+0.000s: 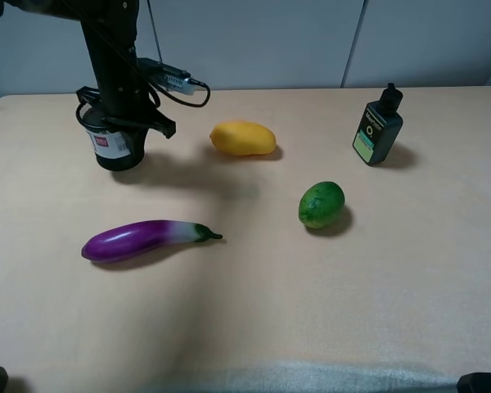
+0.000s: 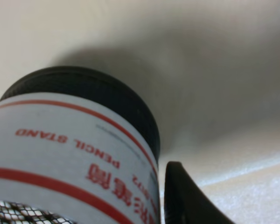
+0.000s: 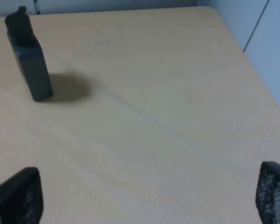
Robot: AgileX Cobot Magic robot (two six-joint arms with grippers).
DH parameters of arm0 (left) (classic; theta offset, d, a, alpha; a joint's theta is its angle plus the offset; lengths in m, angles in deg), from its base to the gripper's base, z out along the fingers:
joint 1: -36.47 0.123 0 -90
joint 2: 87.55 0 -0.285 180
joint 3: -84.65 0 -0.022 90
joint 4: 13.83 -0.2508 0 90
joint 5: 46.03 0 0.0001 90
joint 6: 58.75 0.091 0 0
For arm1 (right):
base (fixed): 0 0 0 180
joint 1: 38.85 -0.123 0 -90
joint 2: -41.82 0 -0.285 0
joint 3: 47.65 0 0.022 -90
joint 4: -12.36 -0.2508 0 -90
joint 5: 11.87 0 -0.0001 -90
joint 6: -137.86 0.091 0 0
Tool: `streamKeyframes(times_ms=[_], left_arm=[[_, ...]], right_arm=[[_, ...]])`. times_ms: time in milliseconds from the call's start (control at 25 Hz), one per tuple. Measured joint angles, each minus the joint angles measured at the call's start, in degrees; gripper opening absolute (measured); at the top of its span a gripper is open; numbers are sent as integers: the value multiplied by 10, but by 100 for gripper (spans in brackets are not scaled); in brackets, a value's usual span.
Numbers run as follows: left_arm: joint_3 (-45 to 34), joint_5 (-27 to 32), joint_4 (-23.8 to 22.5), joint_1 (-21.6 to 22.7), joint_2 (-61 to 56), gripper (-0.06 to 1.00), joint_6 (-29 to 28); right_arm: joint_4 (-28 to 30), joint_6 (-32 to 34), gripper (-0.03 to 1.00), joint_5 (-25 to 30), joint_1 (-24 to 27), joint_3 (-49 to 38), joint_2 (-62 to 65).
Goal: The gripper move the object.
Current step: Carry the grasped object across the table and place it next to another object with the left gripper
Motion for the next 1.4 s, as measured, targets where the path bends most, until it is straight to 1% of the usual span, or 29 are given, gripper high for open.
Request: streamKeyframes(times_ms=[320, 400, 640, 840, 1160, 1400], left_arm=[[93, 30, -1, -12, 0, 20, 0], [130, 33, -1, -17, 0, 20, 0], [189, 48, 1, -22, 0, 20, 0], [215, 50, 1, -27, 0, 20, -1], [227, 47, 1, -27, 15, 20, -1], [294, 63, 1, -27, 46, 20, -1]], right_arm=[[0, 0, 69, 0, 0, 0, 0], [0, 0, 69, 0, 0, 0, 0], [0, 0, 69, 0, 0, 0, 0], [0, 0, 69, 0, 0, 0, 0], [0, 0, 69, 0, 0, 0, 0], [0, 0, 69, 0, 0, 0, 0]])
